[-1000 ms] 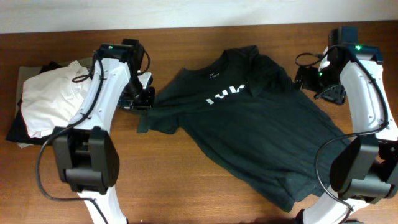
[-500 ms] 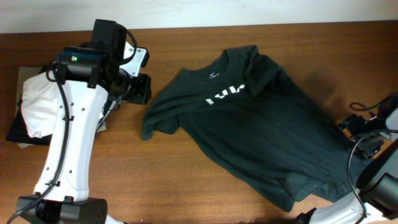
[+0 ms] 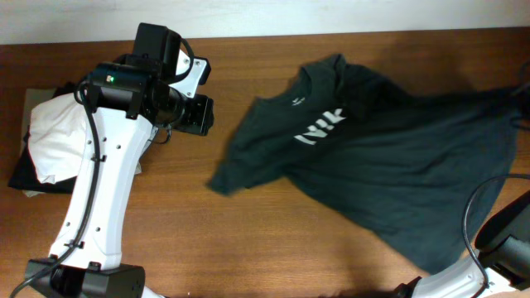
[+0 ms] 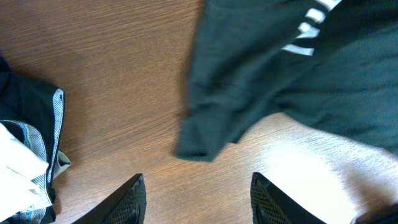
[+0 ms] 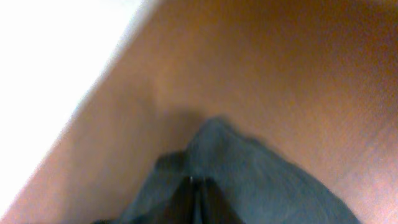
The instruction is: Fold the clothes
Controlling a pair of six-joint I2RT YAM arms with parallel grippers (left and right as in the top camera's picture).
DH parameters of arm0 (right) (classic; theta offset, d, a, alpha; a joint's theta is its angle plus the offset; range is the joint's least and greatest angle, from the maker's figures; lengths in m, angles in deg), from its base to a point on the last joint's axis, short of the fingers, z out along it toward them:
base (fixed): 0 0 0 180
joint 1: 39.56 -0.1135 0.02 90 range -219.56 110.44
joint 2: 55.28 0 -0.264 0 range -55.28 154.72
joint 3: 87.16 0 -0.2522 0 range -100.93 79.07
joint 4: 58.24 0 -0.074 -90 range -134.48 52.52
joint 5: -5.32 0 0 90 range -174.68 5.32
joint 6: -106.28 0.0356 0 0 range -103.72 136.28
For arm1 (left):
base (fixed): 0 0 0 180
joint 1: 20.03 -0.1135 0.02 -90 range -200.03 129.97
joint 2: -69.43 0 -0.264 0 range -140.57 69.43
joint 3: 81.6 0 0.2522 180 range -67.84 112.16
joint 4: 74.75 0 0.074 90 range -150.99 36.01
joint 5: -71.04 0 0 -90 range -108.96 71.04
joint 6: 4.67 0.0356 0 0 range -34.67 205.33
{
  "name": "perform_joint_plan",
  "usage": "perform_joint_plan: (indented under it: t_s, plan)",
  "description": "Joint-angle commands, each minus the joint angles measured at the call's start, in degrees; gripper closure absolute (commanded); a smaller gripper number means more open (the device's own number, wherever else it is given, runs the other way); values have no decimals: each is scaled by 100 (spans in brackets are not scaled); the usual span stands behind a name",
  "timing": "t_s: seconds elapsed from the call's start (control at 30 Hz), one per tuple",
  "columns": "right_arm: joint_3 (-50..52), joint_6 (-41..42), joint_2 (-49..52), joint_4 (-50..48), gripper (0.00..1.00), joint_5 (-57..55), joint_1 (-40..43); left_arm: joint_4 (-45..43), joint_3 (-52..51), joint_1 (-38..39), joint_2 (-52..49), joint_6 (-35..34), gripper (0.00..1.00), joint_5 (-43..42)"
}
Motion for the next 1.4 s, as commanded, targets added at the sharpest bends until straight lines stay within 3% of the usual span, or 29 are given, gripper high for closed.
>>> perform_joint_plan:
  t_s: [0.0, 0.13, 0.2, 0.23, 0.27, 0.3, 0.37, 0.5, 0.73, 0.77, 0.83, 0.93, 1.07, 1.17, 1.23, 1.27, 1.3, 1.33, 1.37]
  plan:
    - [-656, -13, -50, 595, 1, 319, 24, -83, 35, -4, 0, 70, 44, -63]
    - [-846, -258, -61, 2887, 1, 317, 22, -142, 35, 9, 0, 72, 33, -66]
    - [-844, -411, -61, 3698, 1, 693, -33, -341, 24, 116, -109, 223, 32, -72]
    - [-846, -662, -61, 3985, 2, 986, -81, -588, 26, 249, -284, 422, 34, -144]
    - [-846, -807, -61, 4172, 1, 1169, -127, -837, 26, 402, -525, 629, 41, -243]
    - [-846, -1137, -66, 4494, 7, 1578, -227, -1220, 26, 614, -916, 837, 44, -332]
    - [-846, -1762, -133, 4863, 12, 2402, -426, -2037, 26, 973, -1779, 1152, 44, -378]
    - [-846, -2238, -378, 5335, 5, 2459, -861, -3403, 26, 1143, -3080, 1161, 43, 223]
    - [-844, -2367, -378, 5517, 3, 2433, -1207, -4065, 26, 1067, -4247, 1121, 45, 240]
    - [-844, -2365, -378, 5534, 3, 2385, -1207, -4035, 26, 1067, -4341, 1095, 54, 243]
    - [-839, -2361, -378, 5598, 2, 1943, -1209, -3989, 70, 1034, -4347, 1012, 100, 463]
    - [-828, -2094, -376, 5772, 2, 1202, -1209, -3458, 920, 584, -4332, 72, 100, 2120]
    - [-645, -1692, -323, 5803, 1, 470, -1209, -2916, 1742, -260, -4332, -129, 100, 2236]
    - [201, -1523, -317, 5455, 1, 50, -1207, -2592, 1784, -649, -4328, -205, 100, 2214]
    - [1091, -1405, -317, 5123, 1, 52, -1209, -2500, 1845, -748, -4258, -267, 85, 2168]
    - [1670, -1327, -317, 4852, 1, 52, -1207, -2417, 1928, -750, -4164, -262, 72, 2166]
    - [2258, -1252, -317, 4513, 5, 52, -1207, -2282, 2092, -750, -4015, -262, 45, 2151]
    - [2634, -1163, -317, 4325, 12, 50, -1207, -2044, 2302, -743, -3866, -262, 32, 2149]
    - [3042, -1084, -317, 4140, 14, 52, -1207, -1692, 2559, -734, -3674, -264, 27, 2142]
